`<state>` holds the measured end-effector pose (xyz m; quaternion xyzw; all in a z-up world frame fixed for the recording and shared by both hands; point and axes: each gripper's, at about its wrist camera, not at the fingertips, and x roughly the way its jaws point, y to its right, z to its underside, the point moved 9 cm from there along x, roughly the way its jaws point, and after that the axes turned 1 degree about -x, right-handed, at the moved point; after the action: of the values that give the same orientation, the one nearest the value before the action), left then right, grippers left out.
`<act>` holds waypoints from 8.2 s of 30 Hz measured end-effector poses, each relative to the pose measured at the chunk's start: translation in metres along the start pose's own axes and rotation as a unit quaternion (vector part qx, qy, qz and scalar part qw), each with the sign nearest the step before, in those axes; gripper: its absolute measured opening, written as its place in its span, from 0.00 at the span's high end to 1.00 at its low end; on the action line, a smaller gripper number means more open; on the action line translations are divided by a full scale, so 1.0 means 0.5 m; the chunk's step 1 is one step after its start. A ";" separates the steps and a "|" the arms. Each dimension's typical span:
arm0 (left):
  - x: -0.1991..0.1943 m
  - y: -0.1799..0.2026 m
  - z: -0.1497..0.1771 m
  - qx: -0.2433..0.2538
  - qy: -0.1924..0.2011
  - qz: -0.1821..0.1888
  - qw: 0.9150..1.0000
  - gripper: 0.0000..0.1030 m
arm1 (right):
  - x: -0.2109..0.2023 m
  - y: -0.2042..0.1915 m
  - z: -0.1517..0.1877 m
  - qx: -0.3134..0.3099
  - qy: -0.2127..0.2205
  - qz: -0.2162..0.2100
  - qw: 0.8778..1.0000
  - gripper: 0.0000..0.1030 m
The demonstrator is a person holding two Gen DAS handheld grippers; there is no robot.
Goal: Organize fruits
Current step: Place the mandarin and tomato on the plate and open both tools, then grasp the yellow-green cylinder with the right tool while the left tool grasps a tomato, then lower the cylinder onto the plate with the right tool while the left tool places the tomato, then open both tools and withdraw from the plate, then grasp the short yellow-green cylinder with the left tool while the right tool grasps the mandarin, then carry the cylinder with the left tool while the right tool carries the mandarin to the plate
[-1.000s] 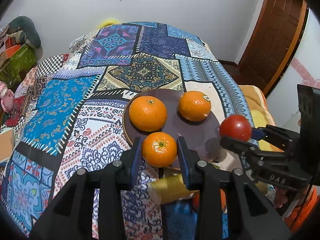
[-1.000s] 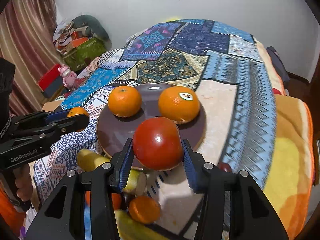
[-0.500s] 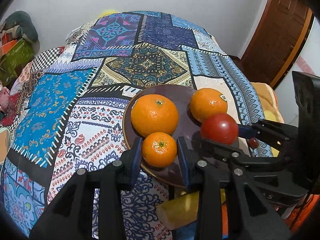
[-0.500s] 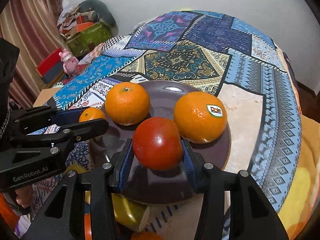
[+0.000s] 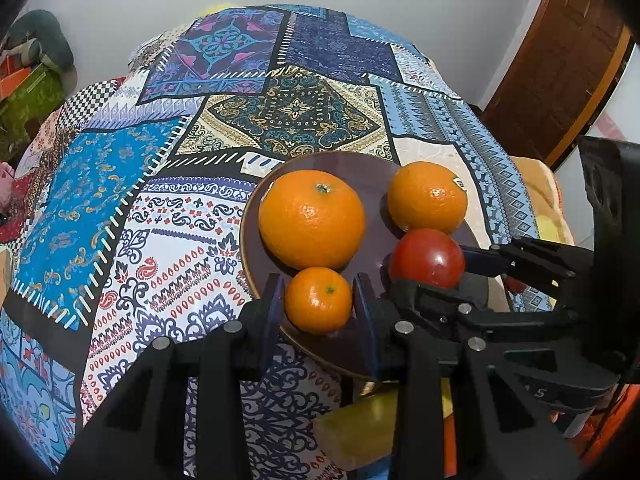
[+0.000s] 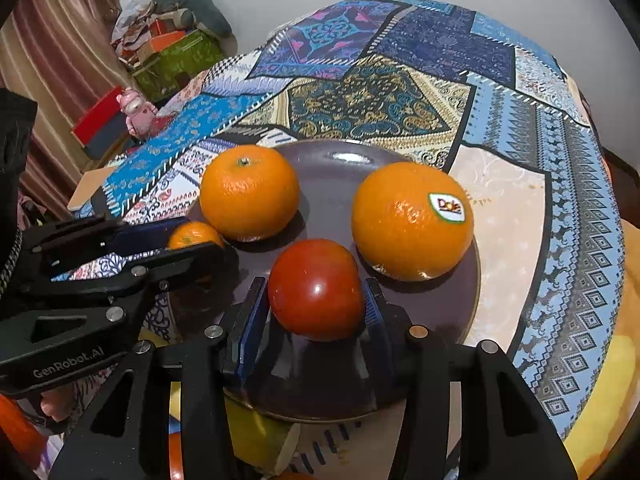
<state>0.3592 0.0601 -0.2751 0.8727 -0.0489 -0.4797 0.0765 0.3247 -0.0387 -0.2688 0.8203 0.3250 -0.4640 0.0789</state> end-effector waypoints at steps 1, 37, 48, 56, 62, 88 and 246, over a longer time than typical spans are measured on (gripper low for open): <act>-0.002 0.001 0.000 0.001 0.001 0.000 1.000 0.66 | -0.003 0.000 -0.001 0.001 0.001 0.000 1.000 0.57; -0.037 0.096 0.113 0.063 -0.039 0.024 0.997 0.23 | -0.143 0.000 0.227 0.011 0.000 0.002 1.000 0.32; -0.056 0.107 0.142 0.021 -0.057 0.079 0.995 0.35 | -0.126 -0.008 0.244 -0.025 -0.004 0.030 0.999 0.34; -0.100 0.140 0.174 0.006 -0.060 0.111 0.992 0.40 | -0.165 0.023 0.262 0.002 0.004 0.052 0.999 0.59; -0.130 0.169 0.194 0.030 -0.058 0.096 0.993 0.44 | -0.193 0.053 0.273 0.056 0.014 0.060 0.997 0.66; -0.055 0.272 0.210 0.032 -0.085 0.108 0.990 0.44 | -0.139 0.034 0.259 0.078 0.005 0.024 0.997 0.66; -0.124 0.120 0.244 0.038 -0.047 0.037 0.997 0.63 | -0.139 0.027 0.166 0.066 0.026 0.002 0.998 0.67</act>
<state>0.2223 0.0005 -0.2774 0.8491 -0.1032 -0.5147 0.0589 0.2490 -0.1169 -0.2609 0.8359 0.2942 -0.4630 0.0173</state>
